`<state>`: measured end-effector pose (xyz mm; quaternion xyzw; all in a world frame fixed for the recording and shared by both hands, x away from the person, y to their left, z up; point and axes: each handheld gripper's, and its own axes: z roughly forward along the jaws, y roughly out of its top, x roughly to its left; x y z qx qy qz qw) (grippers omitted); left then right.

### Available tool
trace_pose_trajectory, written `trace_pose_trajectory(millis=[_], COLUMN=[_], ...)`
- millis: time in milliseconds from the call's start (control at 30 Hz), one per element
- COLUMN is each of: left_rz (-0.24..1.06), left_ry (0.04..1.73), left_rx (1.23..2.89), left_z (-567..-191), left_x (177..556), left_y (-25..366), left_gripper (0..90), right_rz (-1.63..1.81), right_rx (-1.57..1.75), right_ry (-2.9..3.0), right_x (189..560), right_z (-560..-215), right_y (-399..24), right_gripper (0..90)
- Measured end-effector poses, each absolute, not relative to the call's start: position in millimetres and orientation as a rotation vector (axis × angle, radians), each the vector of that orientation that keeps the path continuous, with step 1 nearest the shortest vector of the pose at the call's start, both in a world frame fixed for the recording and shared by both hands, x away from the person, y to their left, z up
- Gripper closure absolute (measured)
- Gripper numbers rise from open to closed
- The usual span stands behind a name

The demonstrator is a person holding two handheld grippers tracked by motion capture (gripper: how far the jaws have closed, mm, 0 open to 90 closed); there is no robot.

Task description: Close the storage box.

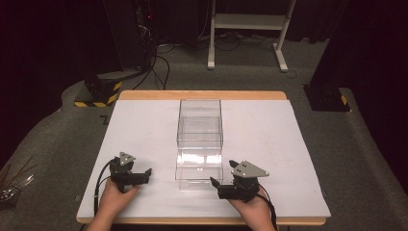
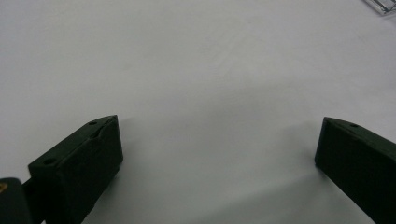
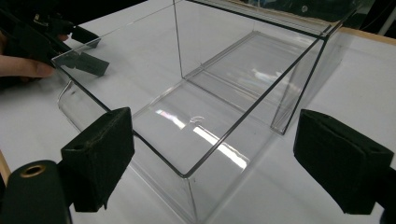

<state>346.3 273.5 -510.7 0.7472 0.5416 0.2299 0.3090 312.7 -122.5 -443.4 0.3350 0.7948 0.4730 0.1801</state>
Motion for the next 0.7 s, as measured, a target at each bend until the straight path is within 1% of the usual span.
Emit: trace_pose_trajectory(millis=[700], left_rz=[0.608], left_ry=[1.431], left_rx=[1.974], left_z=[-510.6], left_x=[346.3], left_y=[273.5], left_gripper=[1.1], right_rz=[1.306], right_rx=[0.989], right_ry=[2.204], right_x=[325.7], right_z=[-442.9], right_y=[-122.5], right_gripper=[12.9])
